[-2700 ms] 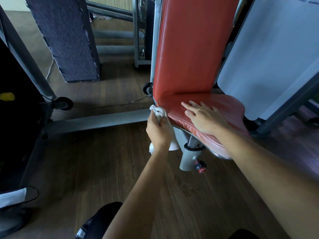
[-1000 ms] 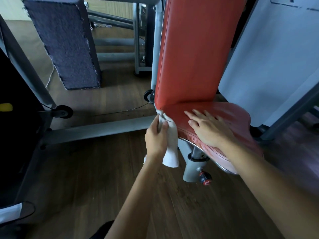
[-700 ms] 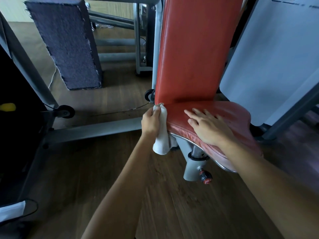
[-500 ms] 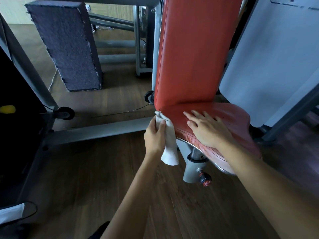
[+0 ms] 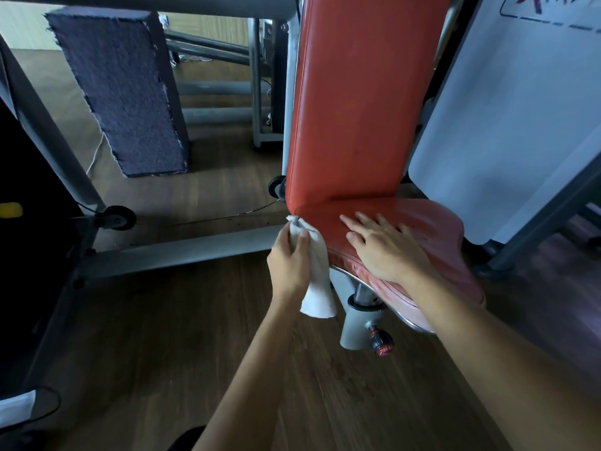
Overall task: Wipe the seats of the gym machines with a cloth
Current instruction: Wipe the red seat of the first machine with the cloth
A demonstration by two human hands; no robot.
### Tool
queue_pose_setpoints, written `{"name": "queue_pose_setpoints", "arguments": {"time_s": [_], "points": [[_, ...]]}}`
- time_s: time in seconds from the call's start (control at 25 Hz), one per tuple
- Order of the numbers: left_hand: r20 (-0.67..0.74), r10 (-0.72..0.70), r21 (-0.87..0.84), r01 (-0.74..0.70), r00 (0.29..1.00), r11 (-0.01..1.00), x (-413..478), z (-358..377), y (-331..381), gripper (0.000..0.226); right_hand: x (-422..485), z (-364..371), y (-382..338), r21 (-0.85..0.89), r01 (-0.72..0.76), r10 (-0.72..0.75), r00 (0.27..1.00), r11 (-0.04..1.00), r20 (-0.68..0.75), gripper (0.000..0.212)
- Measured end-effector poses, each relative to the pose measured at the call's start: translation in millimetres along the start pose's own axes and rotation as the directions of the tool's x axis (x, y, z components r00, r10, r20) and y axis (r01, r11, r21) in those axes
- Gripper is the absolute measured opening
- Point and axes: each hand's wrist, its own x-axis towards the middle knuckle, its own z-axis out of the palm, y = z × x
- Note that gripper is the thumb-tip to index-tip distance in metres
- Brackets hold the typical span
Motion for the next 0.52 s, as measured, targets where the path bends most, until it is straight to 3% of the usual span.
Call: {"name": "queue_pose_setpoints", "arguments": {"time_s": [0.2,0.52], "points": [[0.059,-0.086,0.136,0.077,0.995,0.988,70,3,10,0.030,0,0,0,-0.003,0.003,-0.003,1.000,1.000,-0.005,0.049],[0.166,-0.012,0.165,-0.016,0.986,0.986,33,-15,4,0.027,-4,-1,-2,0.035,-0.015,0.016,0.999,0.999,-0.029,0.049]]}}
